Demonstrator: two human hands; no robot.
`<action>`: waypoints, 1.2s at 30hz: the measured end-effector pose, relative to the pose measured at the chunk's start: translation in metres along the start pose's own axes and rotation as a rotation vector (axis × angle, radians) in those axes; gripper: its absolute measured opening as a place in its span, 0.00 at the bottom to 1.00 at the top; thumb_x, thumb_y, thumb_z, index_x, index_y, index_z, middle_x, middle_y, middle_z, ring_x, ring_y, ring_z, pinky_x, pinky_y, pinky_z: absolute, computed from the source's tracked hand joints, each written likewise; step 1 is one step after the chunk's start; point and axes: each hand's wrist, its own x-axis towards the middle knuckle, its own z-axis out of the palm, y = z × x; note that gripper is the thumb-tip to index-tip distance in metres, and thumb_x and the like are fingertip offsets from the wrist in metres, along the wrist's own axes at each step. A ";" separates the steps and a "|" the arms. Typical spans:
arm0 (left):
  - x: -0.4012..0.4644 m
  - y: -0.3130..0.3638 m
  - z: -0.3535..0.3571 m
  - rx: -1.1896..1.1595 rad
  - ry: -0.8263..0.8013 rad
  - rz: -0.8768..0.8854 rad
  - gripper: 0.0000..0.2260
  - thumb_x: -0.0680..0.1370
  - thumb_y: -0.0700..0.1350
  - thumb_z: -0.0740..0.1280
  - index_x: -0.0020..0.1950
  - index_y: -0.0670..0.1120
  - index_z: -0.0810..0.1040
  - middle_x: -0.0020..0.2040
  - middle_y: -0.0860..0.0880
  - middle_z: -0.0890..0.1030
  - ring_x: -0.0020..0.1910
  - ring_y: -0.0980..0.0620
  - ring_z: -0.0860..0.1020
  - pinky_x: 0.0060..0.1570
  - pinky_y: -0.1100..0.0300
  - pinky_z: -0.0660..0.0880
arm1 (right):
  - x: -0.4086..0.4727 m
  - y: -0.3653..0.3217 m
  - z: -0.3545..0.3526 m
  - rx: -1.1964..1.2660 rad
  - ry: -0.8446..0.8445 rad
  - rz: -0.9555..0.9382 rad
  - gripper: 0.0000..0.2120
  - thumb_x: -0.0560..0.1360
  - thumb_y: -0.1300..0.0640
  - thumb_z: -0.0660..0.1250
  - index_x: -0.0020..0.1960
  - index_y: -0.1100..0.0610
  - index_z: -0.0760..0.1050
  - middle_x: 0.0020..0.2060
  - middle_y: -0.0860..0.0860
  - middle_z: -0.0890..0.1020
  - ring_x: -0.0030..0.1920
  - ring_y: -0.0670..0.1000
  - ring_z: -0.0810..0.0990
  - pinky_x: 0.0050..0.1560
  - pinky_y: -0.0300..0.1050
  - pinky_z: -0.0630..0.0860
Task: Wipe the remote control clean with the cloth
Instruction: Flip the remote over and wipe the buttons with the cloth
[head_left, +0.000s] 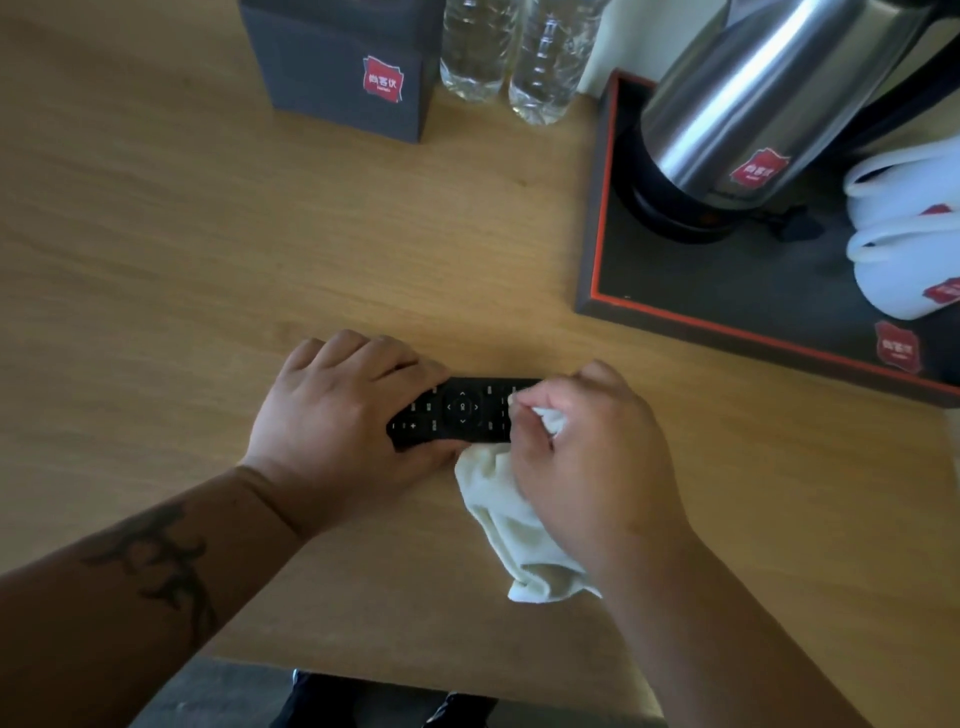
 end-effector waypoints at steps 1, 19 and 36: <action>0.000 0.000 0.000 -0.002 -0.013 0.001 0.26 0.70 0.68 0.68 0.59 0.52 0.82 0.51 0.52 0.81 0.50 0.46 0.78 0.51 0.48 0.73 | -0.008 0.001 -0.001 -0.012 -0.012 0.007 0.03 0.73 0.55 0.70 0.44 0.49 0.83 0.38 0.44 0.74 0.34 0.45 0.74 0.33 0.34 0.68; 0.000 -0.002 0.000 -0.002 -0.022 0.009 0.27 0.71 0.68 0.68 0.60 0.51 0.81 0.52 0.52 0.81 0.51 0.45 0.78 0.52 0.48 0.73 | -0.017 0.005 -0.013 0.082 -0.072 0.059 0.04 0.74 0.53 0.69 0.44 0.47 0.83 0.41 0.42 0.75 0.37 0.42 0.77 0.37 0.30 0.70; 0.000 0.001 0.000 0.016 -0.004 0.007 0.27 0.71 0.68 0.68 0.59 0.50 0.82 0.51 0.50 0.82 0.50 0.45 0.78 0.51 0.48 0.73 | 0.010 0.009 -0.015 0.107 -0.038 0.065 0.04 0.74 0.53 0.69 0.44 0.48 0.83 0.41 0.44 0.76 0.39 0.44 0.77 0.38 0.39 0.74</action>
